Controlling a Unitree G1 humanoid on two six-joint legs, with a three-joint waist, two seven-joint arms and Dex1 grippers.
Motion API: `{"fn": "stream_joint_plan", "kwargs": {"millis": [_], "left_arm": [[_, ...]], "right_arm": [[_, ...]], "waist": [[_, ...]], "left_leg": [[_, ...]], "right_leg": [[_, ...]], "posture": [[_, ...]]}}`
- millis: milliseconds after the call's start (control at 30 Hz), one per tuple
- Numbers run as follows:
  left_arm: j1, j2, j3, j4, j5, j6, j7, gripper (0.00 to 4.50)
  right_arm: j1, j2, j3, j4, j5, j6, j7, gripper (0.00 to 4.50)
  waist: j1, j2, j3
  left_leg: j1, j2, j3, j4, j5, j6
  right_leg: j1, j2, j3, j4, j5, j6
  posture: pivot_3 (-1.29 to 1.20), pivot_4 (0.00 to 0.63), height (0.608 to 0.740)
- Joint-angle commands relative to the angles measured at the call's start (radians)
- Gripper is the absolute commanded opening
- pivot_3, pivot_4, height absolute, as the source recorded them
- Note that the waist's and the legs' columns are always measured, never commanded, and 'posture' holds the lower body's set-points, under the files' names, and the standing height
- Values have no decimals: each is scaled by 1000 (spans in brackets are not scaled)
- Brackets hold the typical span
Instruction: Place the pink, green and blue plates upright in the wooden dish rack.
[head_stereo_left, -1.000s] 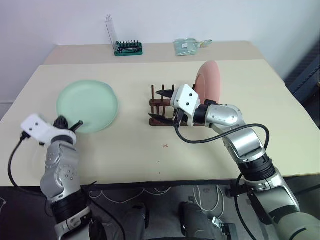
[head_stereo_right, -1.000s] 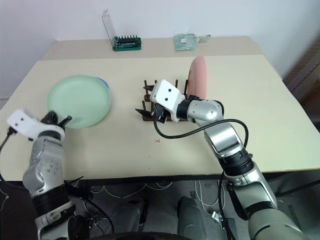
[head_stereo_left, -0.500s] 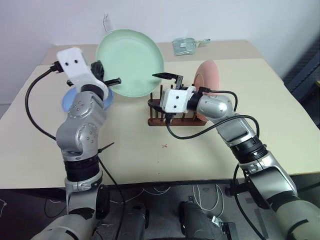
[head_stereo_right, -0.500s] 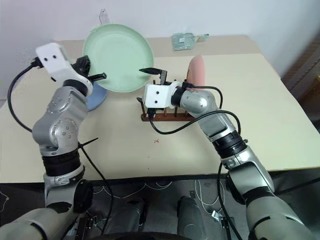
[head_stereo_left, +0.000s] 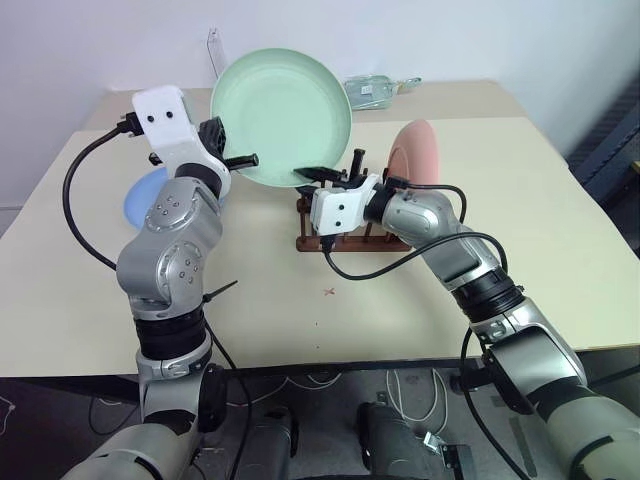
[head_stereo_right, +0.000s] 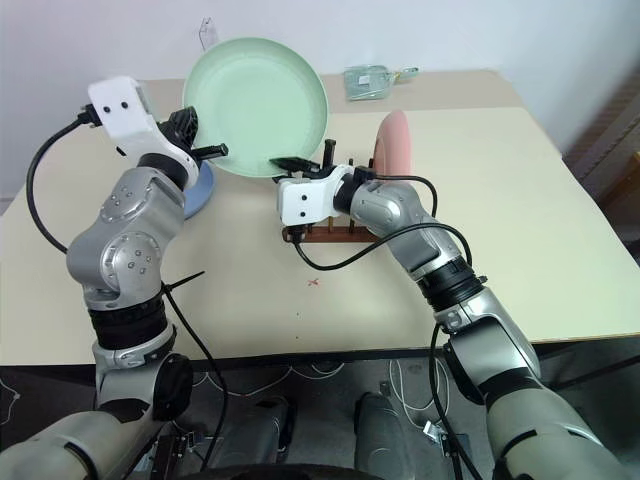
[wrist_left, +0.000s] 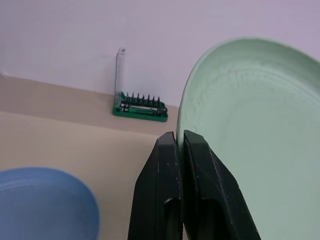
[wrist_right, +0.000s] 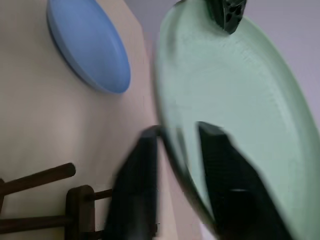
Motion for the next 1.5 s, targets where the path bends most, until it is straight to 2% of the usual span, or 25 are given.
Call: {"fn": "stream_joint_plan", "kwargs": {"millis": [33, 67, 100, 200, 367, 467, 667, 767, 833, 933, 1033, 1100, 1167, 1267, 1500], "left_arm": [[-6, -8, 19, -20, -5, -7, -6, 0], [-6, -11, 24, -20, -8, -15, -8, 0], [-8, -18, 35, -20, -12, -27, -7, 654], [-26, -43, 90, -16, -31, -81, 3, 1847], [-83, -43, 199, 15, -57, -188, 40, 4372], [-110, -4, 282, 43, -61, -275, 55, 4372], [0, 179, 348, 127, -8, -353, -33, 4372], [142, 275, 319, 174, 19, -370, -162, 4372], [194, 305, 280, 184, 33, -386, -216, 4372], [358, 313, 139, 151, 36, -400, -391, 4372], [500, 310, -21, 81, 31, -424, -551, 4372], [543, 314, -83, 47, 27, -421, -612, 4372], [562, 311, -113, 23, 5, -422, -656, 4372], [595, 302, -174, -29, -42, -408, -747, 4372], [600, 298, -206, -31, -37, -398, -783, 4372]], "right_arm": [[-31, 8, -47, -28, 7, -14, -40, 49], [-32, 9, -47, -26, 3, -14, -43, 49], [-34, 10, -46, -24, 2, -15, -44, 0], [-36, 10, -44, -19, -1, -18, -48, 0], [-39, 11, -42, -12, 1, -22, -54, 0], [-37, 14, -51, -12, 13, -20, -56, 0], [-14, 26, -87, -49, 78, 14, -33, 0], [13, 33, -110, -89, 137, 43, -8, 0], [22, 39, -123, -110, 165, 65, 6, 0], [60, 95, -220, -261, 416, 246, 70, 0], [121, 133, -309, -442, 671, 516, 90, 0], [151, 145, -348, -526, 767, 645, 67, 0], [169, 163, -387, -578, 836, 745, 17, 0], [212, 198, -483, -655, 1034, 933, -68, 0], [190, 203, -583, -625, 1240, 1126, -164, 0]], "waist": [[0, 1, 0], [0, 0, 1], [0, 0, 1], [-1, 0, 1], [0, 0, 1], [-2, 0, 1], [-2, 0, 1], [-4, 0, 1], [-2, 0, 1], [5, 0, 1], [4, 0, 1], [4, 0, 1], [3, 1, 1], [0, 3, 1], [0, 4, 1]], "left_leg": [[0, 0, 0, 0, 0, 0], [0, 0, 0, 0, 0, 0], [0, 0, 0, 0, 0, 0], [0, 0, 0, 0, 0, 0], [0, 0, 0, 0, 0, 0], [0, 0, 0, 0, 0, -1], [0, 0, 0, -1, 1, -1], [1, 0, 0, -1, 0, -1], [1, 0, 0, -2, 0, 1], [0, 0, -1, -2, -1, 3], [0, 0, -1, -3, -2, 3], [0, 1, -2, -4, -2, 3], [0, 1, -2, -5, -2, 3], [1, 2, -1, -6, -1, 3], [1, 2, 0, -9, -1, 3]], "right_leg": [[0, 0, 0, 0, 0, 0], [0, 0, 0, 0, 0, 0], [0, 0, 0, 0, 0, 0], [0, 0, 0, 0, 0, 0], [0, 0, 0, 0, 0, 0], [0, 0, 0, 0, 0, 0], [0, 0, 1, 0, 0, 0], [-1, 1, 1, 0, 0, 0], [-1, 1, 1, 0, 0, 0], [-1, 0, 0, 0, 0, 0], [-1, 0, 1, 0, 0, -1], [-1, 0, 1, 0, 0, -1], [-2, 0, 1, 0, 0, -2], [-4, 1, 1, 1, 0, -3], [-5, 1, 1, 1, 1, -3]], "posture": [[0, 150, 740], [0, 150, 740], [0, 150, 740], [0, 150, 740], [0, 150, 740], [0, 150, 740], [0, 150, 740], [0, 150, 740], [0, 150, 740], [0, 150, 740], [0, 150, 740], [0, 150, 740], [0, 150, 740], [0, 150, 740], [0, 150, 740]]}}
